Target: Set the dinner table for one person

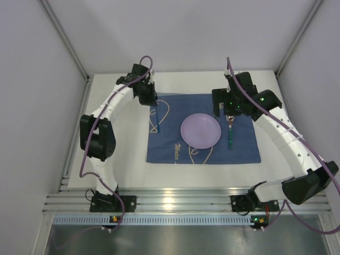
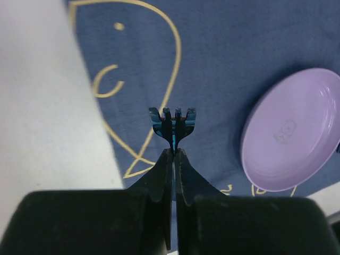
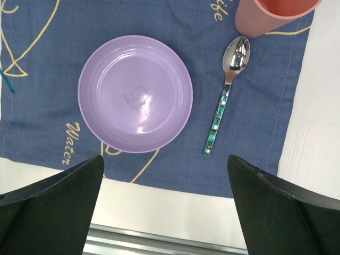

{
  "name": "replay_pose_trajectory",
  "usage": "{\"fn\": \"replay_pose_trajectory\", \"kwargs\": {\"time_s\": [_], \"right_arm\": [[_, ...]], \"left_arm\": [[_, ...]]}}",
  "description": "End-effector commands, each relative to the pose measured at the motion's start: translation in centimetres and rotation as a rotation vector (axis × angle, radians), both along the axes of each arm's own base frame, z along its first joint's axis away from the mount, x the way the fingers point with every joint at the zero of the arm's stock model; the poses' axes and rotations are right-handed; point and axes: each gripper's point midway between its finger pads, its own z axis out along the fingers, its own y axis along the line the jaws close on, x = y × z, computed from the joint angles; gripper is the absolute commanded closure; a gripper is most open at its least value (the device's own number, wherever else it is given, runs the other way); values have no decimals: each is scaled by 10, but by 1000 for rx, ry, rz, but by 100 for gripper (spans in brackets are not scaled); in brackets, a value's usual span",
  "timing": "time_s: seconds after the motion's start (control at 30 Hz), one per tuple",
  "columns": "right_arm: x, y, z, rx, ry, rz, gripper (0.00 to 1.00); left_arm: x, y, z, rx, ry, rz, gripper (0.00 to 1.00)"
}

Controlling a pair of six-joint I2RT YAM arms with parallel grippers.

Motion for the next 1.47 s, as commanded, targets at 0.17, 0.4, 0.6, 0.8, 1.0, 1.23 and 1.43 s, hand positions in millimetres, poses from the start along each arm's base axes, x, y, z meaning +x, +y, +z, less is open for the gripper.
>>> {"fn": "replay_pose_trajectory", "kwargs": {"time_s": [0.17,0.4,0.6,0.8,1.0,1.23,1.43], "right_arm": [[-1,-6,10,-23,-34,7,0],[-1,-8,8,-28,-29,3,0],[-2,-8,6,-21,-26,-7,0],[-9,0,5,23,-35,40,0],[-28,7,36,162,-184,95,0],[-74,19,62,380,-272,194,0],[-83,19,71,441,-338,208,0]], "left_arm": [[-27,-69,-76,-10,210,-76,100],[-38,-68,-107,106,283,-69,100],[-35,-60,-103,142,265,-10,80],[-18,-21,-51,266,93,102,12],[-13,72,49,409,-367,430,1],[-75,136,31,497,-854,422,1],[-78,169,-18,476,-717,435,1]]}}
